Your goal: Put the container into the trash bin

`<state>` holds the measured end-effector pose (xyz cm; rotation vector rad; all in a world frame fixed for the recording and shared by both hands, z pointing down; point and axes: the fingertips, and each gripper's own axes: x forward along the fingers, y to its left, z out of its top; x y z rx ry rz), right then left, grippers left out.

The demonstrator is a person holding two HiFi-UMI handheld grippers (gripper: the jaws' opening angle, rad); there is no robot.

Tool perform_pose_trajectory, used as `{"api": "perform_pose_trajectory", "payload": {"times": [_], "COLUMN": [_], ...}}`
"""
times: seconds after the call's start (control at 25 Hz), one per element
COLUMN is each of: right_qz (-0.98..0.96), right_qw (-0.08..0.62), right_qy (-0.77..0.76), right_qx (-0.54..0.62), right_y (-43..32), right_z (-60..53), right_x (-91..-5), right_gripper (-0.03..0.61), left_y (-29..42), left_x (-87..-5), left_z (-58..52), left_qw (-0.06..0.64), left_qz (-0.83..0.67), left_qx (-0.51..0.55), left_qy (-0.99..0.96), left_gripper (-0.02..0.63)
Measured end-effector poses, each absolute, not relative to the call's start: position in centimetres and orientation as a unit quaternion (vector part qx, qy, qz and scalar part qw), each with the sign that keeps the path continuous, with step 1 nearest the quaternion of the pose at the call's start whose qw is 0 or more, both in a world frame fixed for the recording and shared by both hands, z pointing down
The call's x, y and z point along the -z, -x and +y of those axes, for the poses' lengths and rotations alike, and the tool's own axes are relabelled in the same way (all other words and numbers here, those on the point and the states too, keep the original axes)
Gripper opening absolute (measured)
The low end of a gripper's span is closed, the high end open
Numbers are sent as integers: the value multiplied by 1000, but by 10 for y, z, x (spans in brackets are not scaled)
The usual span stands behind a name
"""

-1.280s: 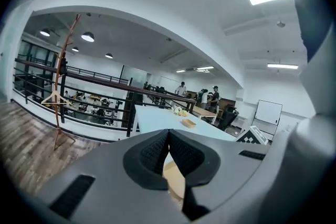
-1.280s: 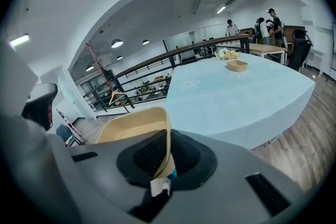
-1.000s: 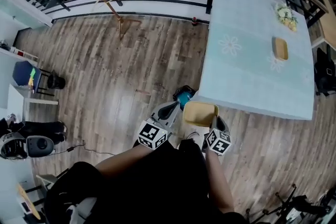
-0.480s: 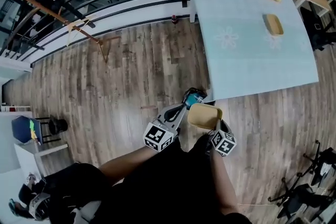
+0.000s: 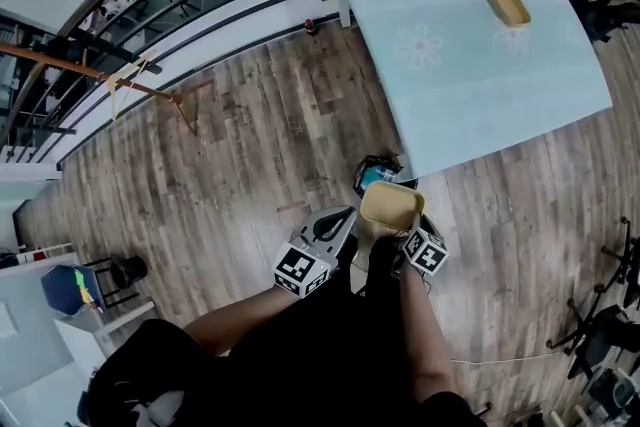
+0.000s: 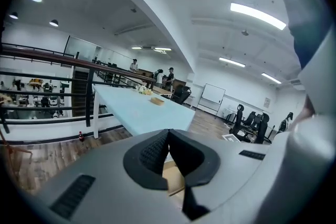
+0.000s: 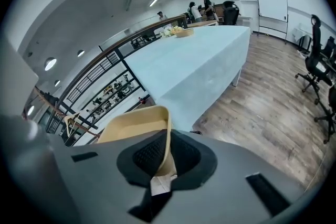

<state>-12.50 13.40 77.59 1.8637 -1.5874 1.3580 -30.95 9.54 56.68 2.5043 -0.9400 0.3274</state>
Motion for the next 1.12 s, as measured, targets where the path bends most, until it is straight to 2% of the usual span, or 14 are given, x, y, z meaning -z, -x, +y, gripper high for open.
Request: {"api": "perform_pose_trajectory", "payload": {"times": [0.24,0.48,0.6,1.12], "right_qz": [-568,-548,-530,-575], "right_qw": [179,152,153,175], "right_qy": [-651,-667,-672,-647], "right_qx": [-470,-482,-494,-469], "right_y": [121,112,108,131], "right_z": [113,104,103,105], "right_x": [-801,-833,-850,-824], "right_gripper": [44,47,82,97], "left_y": [324,341,350,350], "left_x": [-584,-599,-604,-601], "left_z": [87,88,92,90], "left_qw": [223,241,254,257], "left_qz": [-344,-362,-366,-370], "left_qx": [-140,-149,-149,-134], "left_qy": [-901,-888,-883,-883], "left_gripper": [15,15,15,15]}}
